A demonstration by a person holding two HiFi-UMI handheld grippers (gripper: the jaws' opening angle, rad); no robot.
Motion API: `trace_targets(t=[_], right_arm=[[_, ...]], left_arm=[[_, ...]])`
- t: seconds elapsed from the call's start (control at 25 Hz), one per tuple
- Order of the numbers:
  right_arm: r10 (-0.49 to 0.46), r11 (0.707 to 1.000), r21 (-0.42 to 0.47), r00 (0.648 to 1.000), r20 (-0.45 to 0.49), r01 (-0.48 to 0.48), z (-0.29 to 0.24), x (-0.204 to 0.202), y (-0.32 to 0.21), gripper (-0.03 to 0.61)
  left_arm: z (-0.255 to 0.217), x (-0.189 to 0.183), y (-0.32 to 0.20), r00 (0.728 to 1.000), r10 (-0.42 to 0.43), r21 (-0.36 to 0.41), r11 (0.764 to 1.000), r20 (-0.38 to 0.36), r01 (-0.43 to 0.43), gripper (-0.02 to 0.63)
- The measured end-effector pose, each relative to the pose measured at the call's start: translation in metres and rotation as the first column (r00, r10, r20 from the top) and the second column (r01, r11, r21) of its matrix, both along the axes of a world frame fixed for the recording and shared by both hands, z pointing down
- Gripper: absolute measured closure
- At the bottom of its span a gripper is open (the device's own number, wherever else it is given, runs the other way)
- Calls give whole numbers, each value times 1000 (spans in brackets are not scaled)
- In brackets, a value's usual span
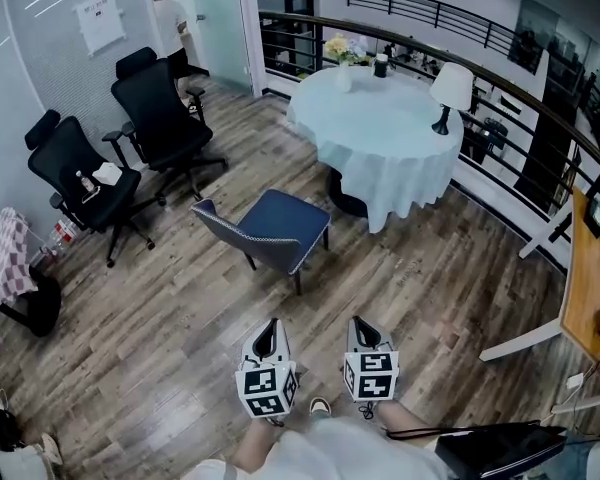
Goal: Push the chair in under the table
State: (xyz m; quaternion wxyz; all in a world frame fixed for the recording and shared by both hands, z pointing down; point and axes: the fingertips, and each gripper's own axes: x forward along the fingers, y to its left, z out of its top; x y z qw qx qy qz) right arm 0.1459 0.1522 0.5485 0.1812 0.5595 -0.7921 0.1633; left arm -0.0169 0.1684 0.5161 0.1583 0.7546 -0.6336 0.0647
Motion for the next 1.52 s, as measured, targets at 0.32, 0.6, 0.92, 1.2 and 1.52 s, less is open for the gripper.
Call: trace_targets(t=[0.32,0.6,0.92,1.2,1.52], right_arm=[[-9,1000,-27,1000,-11,9,9,12,-37,560],[-32,999,-38,999,-2,32,12,-1,-62,560],[-23,998,-65,1000,-5,22,28,-12,-101,560],[-4,999,-53,1000,-11,4,22,-21,-160,560],[-15,998,-64,1000,-18,14,19,-44,-226,560]], left_arm=[[4,10,-41,1000,4,-9,1000,2,-4,611],[8,-4,-59,1000,-27,-26,999,-4,27,611],[17,-22,-105,1000,-30,-28,999,5,30,611],[12,-36,-166,1000,-24,-14,1000,7,24,611],[7,-56,-235,1000,-16,-12,1000,0,16,611]])
